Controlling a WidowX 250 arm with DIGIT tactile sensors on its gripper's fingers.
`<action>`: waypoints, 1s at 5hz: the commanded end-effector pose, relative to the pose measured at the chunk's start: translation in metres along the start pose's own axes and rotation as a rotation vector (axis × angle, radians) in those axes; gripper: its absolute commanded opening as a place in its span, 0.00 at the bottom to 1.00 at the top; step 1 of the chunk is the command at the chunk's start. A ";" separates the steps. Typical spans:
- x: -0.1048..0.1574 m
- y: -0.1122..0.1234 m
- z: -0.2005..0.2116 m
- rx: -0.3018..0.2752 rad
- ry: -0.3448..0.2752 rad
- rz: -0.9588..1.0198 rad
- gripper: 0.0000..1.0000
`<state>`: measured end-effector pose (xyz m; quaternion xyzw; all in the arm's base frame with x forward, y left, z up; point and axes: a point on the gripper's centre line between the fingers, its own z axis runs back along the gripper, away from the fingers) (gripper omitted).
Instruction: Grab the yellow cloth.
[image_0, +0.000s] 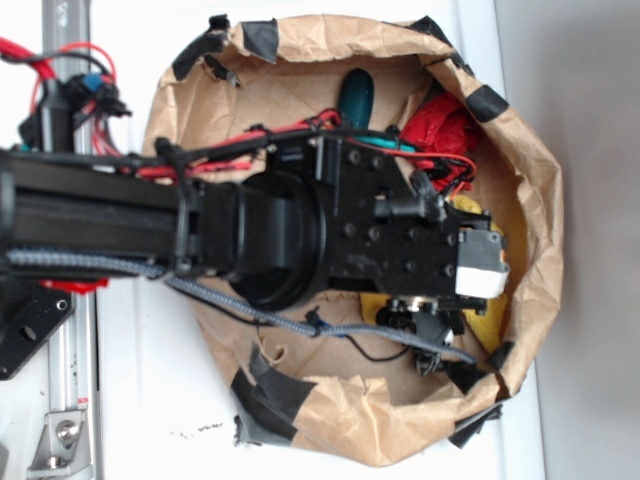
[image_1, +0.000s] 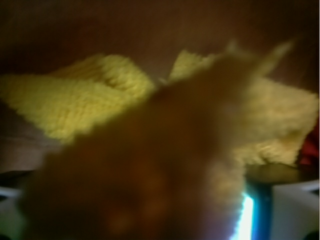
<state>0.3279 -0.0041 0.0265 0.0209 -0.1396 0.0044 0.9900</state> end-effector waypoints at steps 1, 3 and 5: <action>0.021 0.030 0.023 0.041 -0.086 -0.028 0.00; -0.004 0.038 0.118 0.021 -0.064 0.017 0.00; -0.028 0.031 0.181 0.027 0.031 0.166 0.00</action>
